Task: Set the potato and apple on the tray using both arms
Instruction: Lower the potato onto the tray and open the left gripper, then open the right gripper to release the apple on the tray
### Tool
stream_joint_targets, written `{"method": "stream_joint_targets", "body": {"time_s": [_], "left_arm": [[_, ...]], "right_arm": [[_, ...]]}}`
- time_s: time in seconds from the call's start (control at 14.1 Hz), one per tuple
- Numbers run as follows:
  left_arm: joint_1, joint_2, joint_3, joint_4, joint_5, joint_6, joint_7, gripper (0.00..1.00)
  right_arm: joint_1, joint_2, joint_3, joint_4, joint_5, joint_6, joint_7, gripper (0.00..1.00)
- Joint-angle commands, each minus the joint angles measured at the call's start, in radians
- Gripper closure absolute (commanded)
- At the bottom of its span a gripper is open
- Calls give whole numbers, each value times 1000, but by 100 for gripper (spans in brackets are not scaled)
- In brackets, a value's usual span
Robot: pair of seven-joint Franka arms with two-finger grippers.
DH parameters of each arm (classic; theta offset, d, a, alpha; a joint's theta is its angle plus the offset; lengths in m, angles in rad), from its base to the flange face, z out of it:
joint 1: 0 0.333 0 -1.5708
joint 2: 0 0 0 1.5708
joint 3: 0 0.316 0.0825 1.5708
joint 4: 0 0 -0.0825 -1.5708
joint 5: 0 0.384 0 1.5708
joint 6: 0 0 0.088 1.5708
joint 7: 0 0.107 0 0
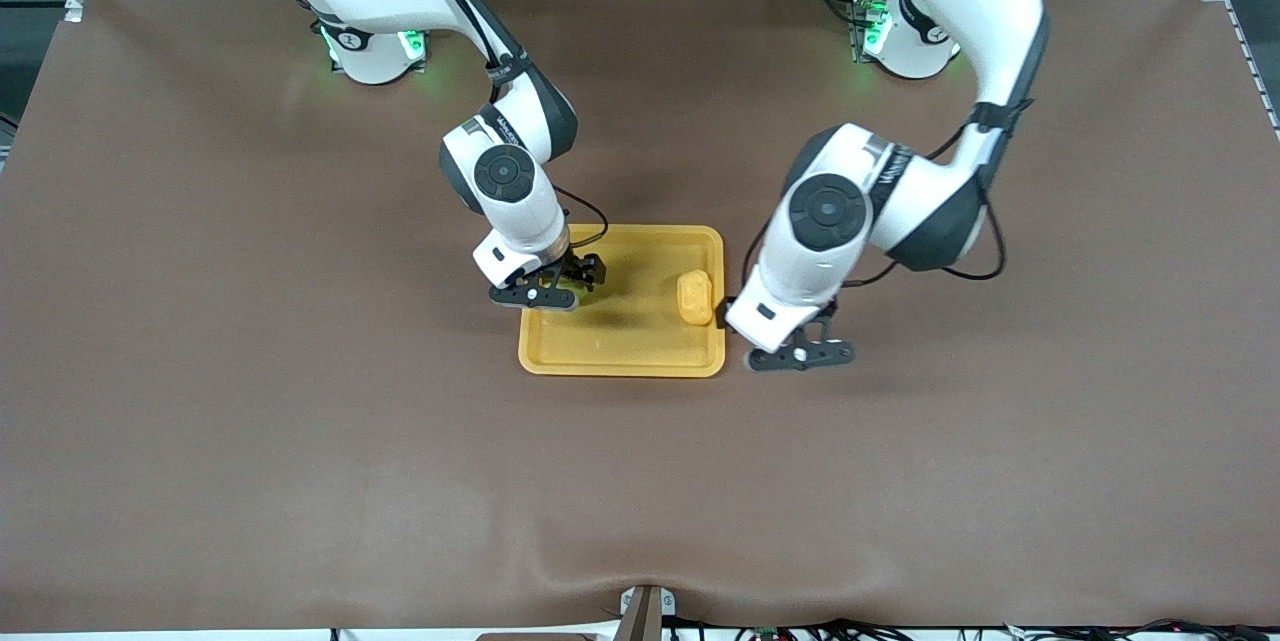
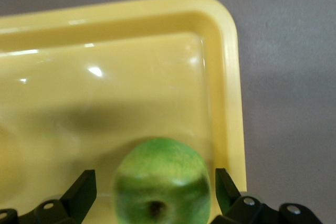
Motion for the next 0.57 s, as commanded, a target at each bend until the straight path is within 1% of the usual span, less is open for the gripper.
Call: {"method": "stream_joint_targets", "body": {"time_s": [0.0,0.07,0.21,0.36,0.5], "left_arm": [[66,-68,-6,-2,19,-83,32,0],[91,-87,-6,-2,19,-110,60,0],[135,-128,-6,-2,19,-159,136,0],[186,-168,-7,-2,17,-196,221,0],[230,-205,-7,-2,13,-241,299,0]], "right_arm": [[-9,-70,-5,-12,-1,-31,19,0],[-12,-86,-10,-7,-3,-60,14,0],[-59,-118,-10,-7,-3,-84,-21,0],[-116,-152,-8,-7,-3,-152,-137,0],[-199,-193,-5,-10,2,-216,-243,0]]}}
